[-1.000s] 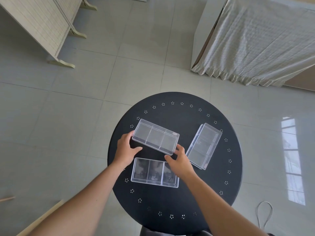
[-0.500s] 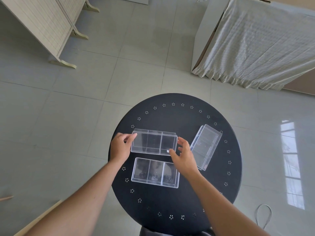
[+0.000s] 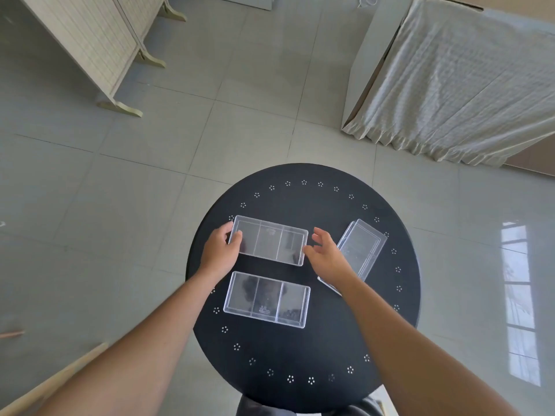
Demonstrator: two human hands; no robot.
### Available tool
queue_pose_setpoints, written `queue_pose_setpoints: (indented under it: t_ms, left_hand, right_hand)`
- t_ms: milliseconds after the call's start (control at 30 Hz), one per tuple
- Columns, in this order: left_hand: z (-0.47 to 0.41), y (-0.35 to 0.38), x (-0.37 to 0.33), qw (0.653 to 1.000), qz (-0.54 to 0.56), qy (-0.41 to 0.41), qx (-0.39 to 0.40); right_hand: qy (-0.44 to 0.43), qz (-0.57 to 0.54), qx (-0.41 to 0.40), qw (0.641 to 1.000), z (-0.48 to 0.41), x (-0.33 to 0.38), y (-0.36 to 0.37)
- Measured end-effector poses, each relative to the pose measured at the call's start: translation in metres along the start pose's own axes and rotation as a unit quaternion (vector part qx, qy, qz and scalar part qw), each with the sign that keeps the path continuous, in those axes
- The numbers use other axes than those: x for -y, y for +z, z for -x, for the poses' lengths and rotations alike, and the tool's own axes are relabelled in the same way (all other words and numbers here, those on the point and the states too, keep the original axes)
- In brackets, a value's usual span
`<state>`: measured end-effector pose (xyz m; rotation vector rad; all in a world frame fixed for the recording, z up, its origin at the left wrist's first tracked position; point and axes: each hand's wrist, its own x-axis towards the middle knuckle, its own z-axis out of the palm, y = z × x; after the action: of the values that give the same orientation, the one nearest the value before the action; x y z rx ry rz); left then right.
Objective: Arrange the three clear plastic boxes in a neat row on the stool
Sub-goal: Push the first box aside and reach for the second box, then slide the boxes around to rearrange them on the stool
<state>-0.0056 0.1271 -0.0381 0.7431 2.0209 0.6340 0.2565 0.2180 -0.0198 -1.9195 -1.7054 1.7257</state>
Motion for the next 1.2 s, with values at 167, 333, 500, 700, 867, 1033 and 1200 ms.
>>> queue_pose_setpoints:
  t_ms: [167, 333, 500, 700, 867, 1033, 1200]
  left_hand:
    - [0.038, 0.033, -0.02, 0.996, 0.011, 0.047, -0.078]
    - [0.08, 0.093, -0.037, 0.997, 0.065, 0.032, -0.003]
    - [0.117, 0.159, -0.039, 0.992, 0.09, -0.038, 0.078]
    - [0.147, 0.223, -0.054, 0.984, 0.027, -0.119, 0.131]
    - [0.153, 0.252, -0.053, 0.98, 0.066, -0.158, 0.099]
    - [0.149, 0.263, -0.062, 0.989, 0.074, -0.131, -0.016]
    - [0.144, 0.268, -0.054, 0.982, 0.131, -0.132, -0.027]
  right_hand:
    - [-0.052, 0.076, -0.053, 0.994, -0.007, -0.013, -0.049]
    - [-0.052, 0.141, -0.094, 0.984, -0.017, -0.042, -0.104]
    - [-0.009, 0.203, -0.039, 0.978, -0.022, -0.084, -0.145]
    - [-0.013, 0.232, 0.01, 0.972, -0.006, -0.136, -0.167]
    - [-0.007, 0.164, 0.047, 0.985, 0.015, -0.162, -0.176]
    - [0.013, 0.145, 0.08, 0.986, 0.014, -0.172, -0.18]
    - [0.029, 0.096, 0.088, 0.991, 0.009, -0.178, -0.183]
